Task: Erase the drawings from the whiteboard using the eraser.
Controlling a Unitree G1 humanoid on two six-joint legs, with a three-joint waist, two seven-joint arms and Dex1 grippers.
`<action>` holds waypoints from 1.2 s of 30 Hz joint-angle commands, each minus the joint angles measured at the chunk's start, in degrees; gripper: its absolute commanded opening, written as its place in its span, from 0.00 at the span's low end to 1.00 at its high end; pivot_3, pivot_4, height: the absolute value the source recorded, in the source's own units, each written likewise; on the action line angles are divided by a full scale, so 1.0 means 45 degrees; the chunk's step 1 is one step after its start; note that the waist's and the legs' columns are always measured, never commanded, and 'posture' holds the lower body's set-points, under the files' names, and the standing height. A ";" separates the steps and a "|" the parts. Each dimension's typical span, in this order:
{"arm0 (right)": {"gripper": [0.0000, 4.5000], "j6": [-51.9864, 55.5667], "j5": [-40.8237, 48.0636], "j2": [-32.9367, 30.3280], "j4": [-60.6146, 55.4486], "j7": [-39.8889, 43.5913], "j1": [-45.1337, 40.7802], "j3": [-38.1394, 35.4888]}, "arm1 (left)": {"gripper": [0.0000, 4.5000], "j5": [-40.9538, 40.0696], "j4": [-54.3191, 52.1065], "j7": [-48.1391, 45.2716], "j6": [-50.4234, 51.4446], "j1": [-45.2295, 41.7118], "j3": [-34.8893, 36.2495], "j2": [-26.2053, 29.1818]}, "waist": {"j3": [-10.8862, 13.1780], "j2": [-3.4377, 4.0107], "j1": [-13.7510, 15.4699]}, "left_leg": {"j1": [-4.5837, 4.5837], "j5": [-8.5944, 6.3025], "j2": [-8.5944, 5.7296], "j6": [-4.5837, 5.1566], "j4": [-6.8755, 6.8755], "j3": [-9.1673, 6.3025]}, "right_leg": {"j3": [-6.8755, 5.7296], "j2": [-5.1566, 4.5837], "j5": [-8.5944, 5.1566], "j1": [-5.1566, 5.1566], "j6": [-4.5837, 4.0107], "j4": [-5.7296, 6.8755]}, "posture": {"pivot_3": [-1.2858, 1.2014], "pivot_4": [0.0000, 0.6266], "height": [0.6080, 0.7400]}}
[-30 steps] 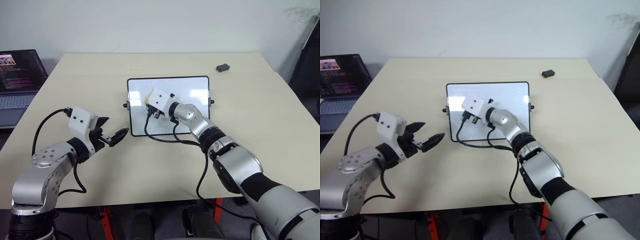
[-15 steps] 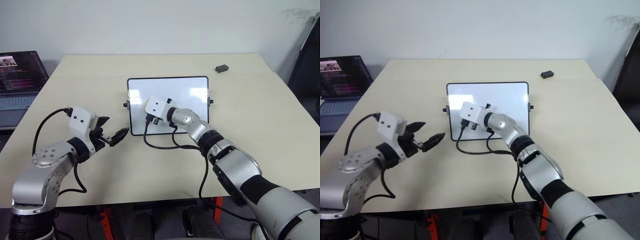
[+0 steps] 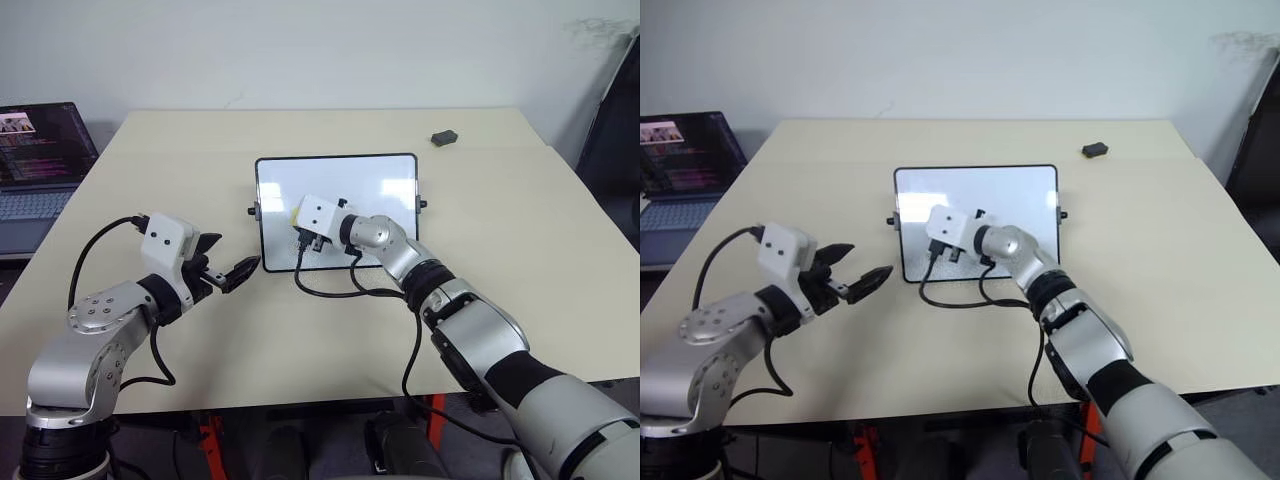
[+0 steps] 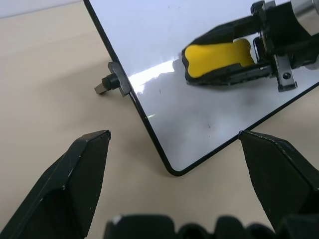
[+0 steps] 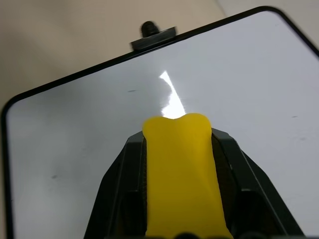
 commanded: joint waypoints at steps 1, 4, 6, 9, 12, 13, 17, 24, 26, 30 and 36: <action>0.29 0.0863 -0.0194 -0.0303 0.0530 0.0437 0.0491 0.0142 | 1.00 -0.0107 -0.0380 -0.0027 -0.0111 -0.0176 0.0026 0.0002 | 0.0001 0.0001 -0.0001 | 0.0005 0.0000 0.0000 0.0000 0.0001 -0.0004 | -0.0002 0.0000 -0.0023 0.0011 0.0034 -0.0003 | 0.52 0.24 1.00; 0.29 0.0696 0.0273 -0.0263 0.0124 0.0468 0.0329 -0.0303 | 1.00 -0.0121 -0.0400 -0.0017 -0.0110 -0.0166 0.0016 -0.0031 | 0.0003 0.0004 -0.0007 | 0.0010 0.0001 0.0001 0.0001 0.0003 -0.0005 | -0.0004 0.0000 -0.0028 0.0018 0.0035 -0.0005 | 0.52 0.24 1.00; 0.29 0.0687 0.0784 -0.0258 -0.0347 0.0450 0.0224 -0.0780 | 1.00 -0.0140 -0.0416 -0.0010 -0.0114 -0.0153 0.0019 -0.0070 | 0.0006 0.0008 -0.0009 | 0.0006 0.0000 0.0002 0.0000 0.0000 -0.0008 | -0.0009 0.0000 -0.0031 0.0015 0.0031 -0.0007 | 0.52 0.24 1.00; 0.29 0.0863 0.1398 -0.0381 -0.1105 0.0531 0.0199 -0.1308 | 1.00 -0.0130 -0.0289 -0.0036 -0.0165 -0.0221 -0.0013 -0.0125 | 0.0017 0.0012 0.0007 | -0.0030 0.0000 0.0002 0.0000 -0.0002 -0.0013 | -0.0014 -0.0001 -0.0026 -0.0017 0.0023 -0.0009 | 0.52 0.24 1.00; 0.29 0.0912 0.1602 -0.0697 -0.1926 0.0410 0.0393 -0.1551 | 1.00 -0.0147 -0.0144 -0.0084 -0.0243 -0.0371 -0.0080 -0.0224 | 0.0019 0.0012 0.0063 | -0.0085 -0.0001 -0.0002 -0.0001 -0.0003 -0.0011 | -0.0012 -0.0004 0.0005 -0.0073 -0.0026 -0.0009 | 0.52 0.24 1.00; 0.29 0.1025 0.1766 -0.0840 -0.2393 0.0543 0.0578 -0.1685 | 1.00 -0.0152 -0.0097 -0.0128 -0.0275 -0.0449 -0.0139 -0.0266 | 0.0019 0.0012 0.0087 | -0.0112 -0.0001 -0.0002 -0.0001 -0.0003 -0.0012 | -0.0015 -0.0004 0.0007 -0.0097 -0.0027 -0.0010 | 0.52 0.24 1.00; 0.29 0.2574 0.3146 -0.1325 -0.5872 0.1996 0.2382 -0.2173 | 1.00 -0.0130 0.0052 -0.0355 -0.0445 -0.0747 -0.0424 -0.0377 | 0.0017 0.0009 0.0109 | -0.0231 -0.0010 -0.0002 -0.0011 -0.0004 -0.0051 | -0.0051 -0.0011 0.0012 -0.0181 -0.0026 -0.0030 | 0.52 0.24 1.00; 0.29 0.7108 0.5676 -0.2496 -1.4793 0.2486 0.7043 -0.3322 | 1.00 -0.0894 -0.0266 -0.1345 -0.0641 -0.1432 -0.0847 -0.0622 | 0.0025 0.0024 0.0227 | -0.0487 -0.0030 -0.0001 -0.0045 0.0006 -0.0121 | -0.0122 -0.0033 0.0003 -0.0372 -0.0014 -0.0059 | 0.52 0.24 1.00; 0.29 0.7925 0.6313 -0.2737 -1.6220 0.2302 0.7867 -0.3713 | 1.00 -0.0990 -0.0362 -0.1473 -0.0605 -0.1573 -0.1015 -0.0636 | 0.0028 0.0027 0.0254 | -0.0490 -0.0033 -0.0006 -0.0049 0.0006 -0.0130 | -0.0139 -0.0042 0.0002 -0.0369 -0.0013 -0.0069 | 0.52 0.24 1.00; 0.29 0.9463 0.7007 -0.3617 -1.9077 0.1357 1.0523 -0.5269 | 1.00 -0.1197 -0.0488 -0.2237 -0.0517 -0.2414 -0.1989 -0.0612 | 0.0029 0.0029 0.0416 | -0.0476 -0.0032 -0.0011 -0.0049 0.0006 -0.0213 | -0.0237 -0.0047 -0.0001 -0.0317 -0.0016 -0.0082 | 0.52 0.24 1.00; 0.29 0.9462 0.5978 -0.4469 -1.9488 -0.0817 1.3076 -0.6963 | 1.00 0.0122 0.0179 -0.4349 -0.1903 -0.3798 -0.4508 -0.0092 | 0.0045 0.0056 0.0453 | -0.0455 -0.0013 -0.0046 -0.0058 0.0023 -0.0207 | -0.0267 -0.0042 -0.0010 -0.0285 -0.0019 -0.0073 | 0.52 0.24 1.00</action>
